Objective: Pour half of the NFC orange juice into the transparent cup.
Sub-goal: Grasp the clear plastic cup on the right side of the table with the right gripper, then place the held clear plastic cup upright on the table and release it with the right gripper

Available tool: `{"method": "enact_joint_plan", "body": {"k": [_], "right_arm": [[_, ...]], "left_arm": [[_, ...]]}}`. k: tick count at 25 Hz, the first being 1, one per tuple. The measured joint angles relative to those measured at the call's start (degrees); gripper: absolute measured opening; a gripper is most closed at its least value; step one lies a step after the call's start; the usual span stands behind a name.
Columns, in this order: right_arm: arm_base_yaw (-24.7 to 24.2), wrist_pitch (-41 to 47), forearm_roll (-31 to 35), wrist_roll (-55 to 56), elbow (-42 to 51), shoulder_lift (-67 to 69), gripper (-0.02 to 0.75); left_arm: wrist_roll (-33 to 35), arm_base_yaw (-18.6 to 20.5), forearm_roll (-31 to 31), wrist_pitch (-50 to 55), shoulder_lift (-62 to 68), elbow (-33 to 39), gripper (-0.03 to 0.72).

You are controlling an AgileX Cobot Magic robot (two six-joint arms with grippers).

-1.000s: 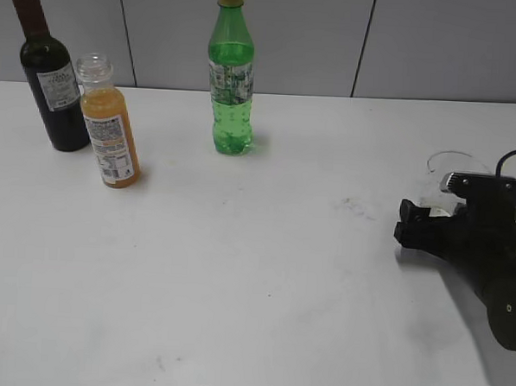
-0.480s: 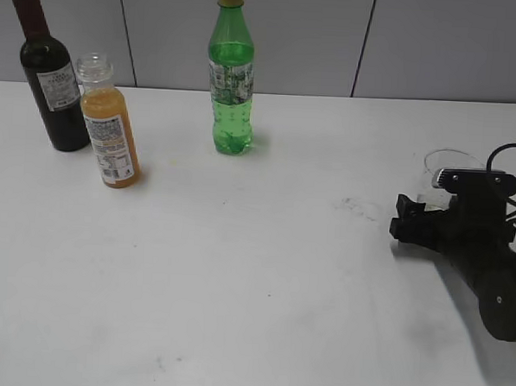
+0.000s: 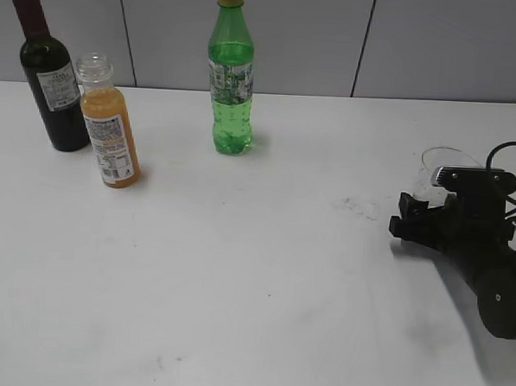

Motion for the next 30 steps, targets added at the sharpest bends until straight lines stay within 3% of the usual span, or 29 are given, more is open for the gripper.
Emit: {"method": "enact_joint_plan", "body": {"k": [5,10,25,30], "right_arm": [[0.0,0.0,-0.8,-0.8,0.0,0.0,0.538],[0.0,0.5,-7.8,-2.2,0.8,-1.2,0.538],[0.0,0.8,-48.9,-4.0,-3.8,-4.6,0.538],[0.0,0.8,-64.8,3.5,-9.3,-4.6,0.538]], "left_arm": [[0.0,0.0,0.0,0.0,0.0,0.0,0.228],[0.0,0.0,0.0,0.0,0.0,0.0,0.228],[0.0,0.0,0.0,0.0,0.0,0.0,0.228],[0.0,0.0,0.0,0.0,0.0,0.0,0.228]]}}
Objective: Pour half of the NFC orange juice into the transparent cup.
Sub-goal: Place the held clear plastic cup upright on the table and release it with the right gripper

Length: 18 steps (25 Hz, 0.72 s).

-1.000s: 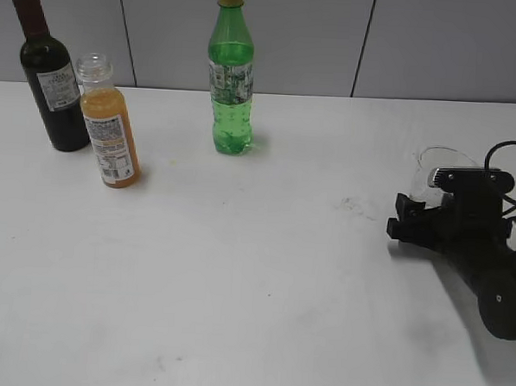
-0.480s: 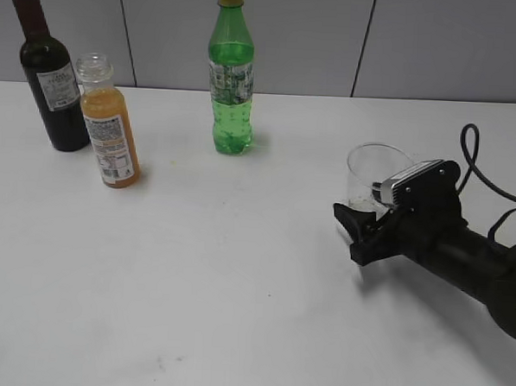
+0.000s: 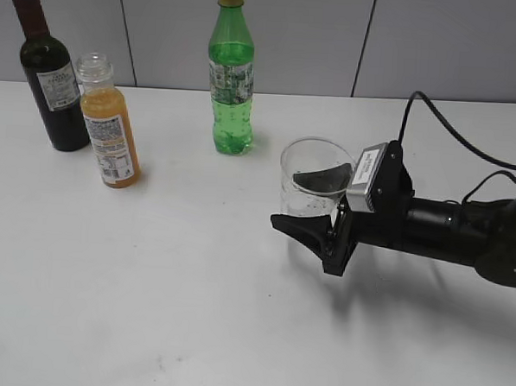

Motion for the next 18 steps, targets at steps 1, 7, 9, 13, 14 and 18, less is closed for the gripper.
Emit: {"method": "enact_joint_plan", "body": {"k": [1,7,9,13,14,18], "right_arm": [[0.1,0.0,-2.4,1.9,-1.1,0.0,0.538],[2.2,0.0,-5.5,9.7,-6.7,0.9,0.537],[3.8,0.0,-5.7,10.1,-8.5,2.7,0.537],[7.8,0.0,-6.1,12.4,-13.4,6.8,0.536],[8.7,0.0,-6.2,13.4,-14.9,7.6,0.536],[11.2,0.1,-6.2,15.9,-19.2,10.8,0.536]], "left_arm": [[0.0,0.0,0.0,0.0,0.0,0.0,0.228],[0.0,0.0,0.0,0.0,0.0,0.0,0.228],[0.0,0.0,0.0,0.0,0.0,0.0,0.228],[0.0,0.0,0.0,0.0,0.0,0.0,0.228],[0.0,0.0,0.0,0.0,0.0,0.0,0.228],[0.0,0.0,0.0,0.0,0.0,0.0,0.228]]}}
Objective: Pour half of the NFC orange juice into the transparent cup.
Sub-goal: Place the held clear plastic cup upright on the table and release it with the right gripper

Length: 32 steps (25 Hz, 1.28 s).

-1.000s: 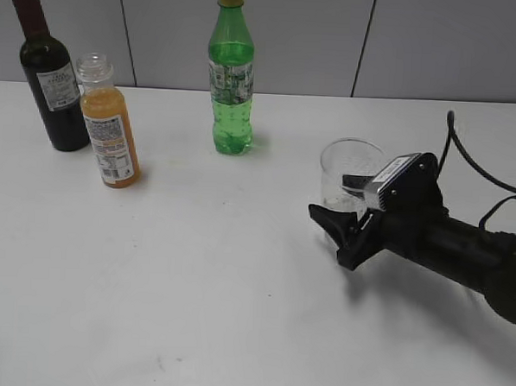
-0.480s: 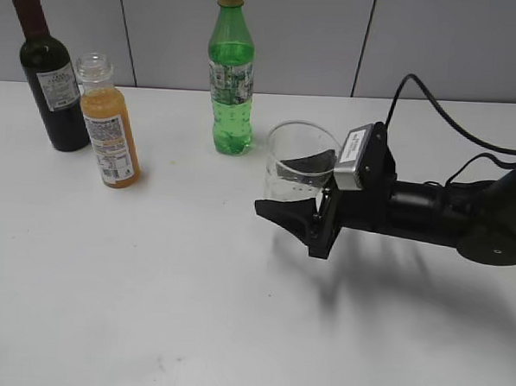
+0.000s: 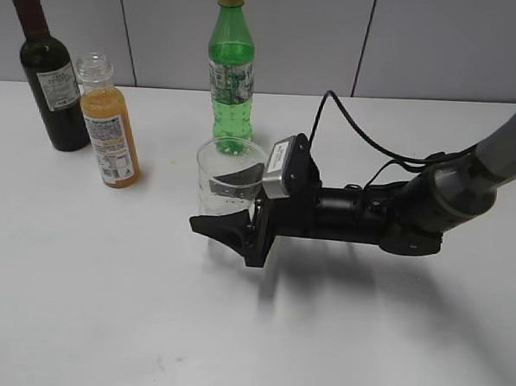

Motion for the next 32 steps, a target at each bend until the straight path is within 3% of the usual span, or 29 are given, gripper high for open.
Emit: {"method": "enact_joint_plan", "body": {"k": [10,17,24,32], "right_arm": [[1.9,6.3,-0.4,4.2,-3.6,2.5,0.536],[1.9,12.0,-5.7,4.1,-5.3,3.3,0.536],[1.9,12.8,-8.1,6.1,-5.5,3.2,0.609],[0.2,16.8,-12.5,11.4,-3.8,0.2,0.615]], "left_arm": [[0.0,0.0,0.0,0.0,0.0,0.0,0.228],[0.0,0.0,0.0,0.0,0.0,0.0,0.228],[0.0,0.0,0.0,0.0,0.0,0.0,0.228],[0.0,0.0,0.0,0.0,0.0,0.0,0.228]]}}
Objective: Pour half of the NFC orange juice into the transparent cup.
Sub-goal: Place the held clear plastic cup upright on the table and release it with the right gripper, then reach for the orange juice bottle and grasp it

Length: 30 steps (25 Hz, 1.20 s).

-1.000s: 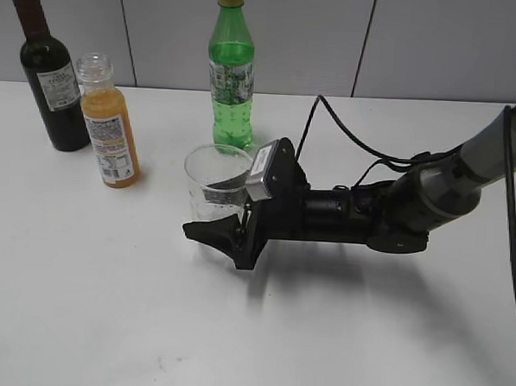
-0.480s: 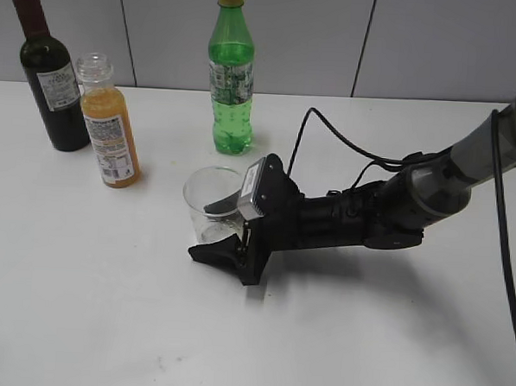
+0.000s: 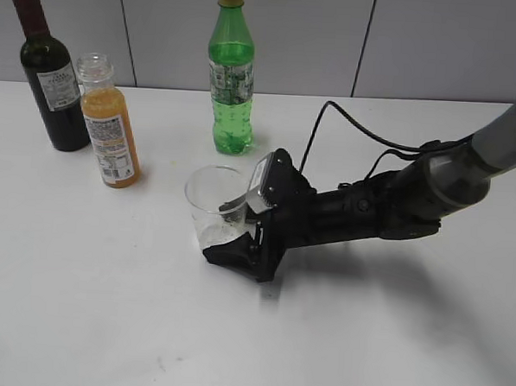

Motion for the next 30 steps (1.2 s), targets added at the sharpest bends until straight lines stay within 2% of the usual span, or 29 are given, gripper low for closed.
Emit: {"method": "enact_joint_plan", "body": {"k": [10,19,24,30], "right_arm": [[-9.5,0.3,-0.6,-3.1,12.7,-7.5,0.595],[-15.6,2.9,4.6,-4.2,14.9,-14.9,0.594],[-16.8,5.2,10.7,-4.7,14.9,-21.4,0.594],[-17.0,18.7,24.5,-8.3,15.0,-28.0,0.593]], "left_arm": [[0.0,0.0,0.0,0.0,0.0,0.0,0.228],[0.0,0.0,0.0,0.0,0.0,0.0,0.228],[0.0,0.0,0.0,0.0,0.0,0.0,0.228],[0.0,0.0,0.0,0.0,0.0,0.0,0.228]]}}
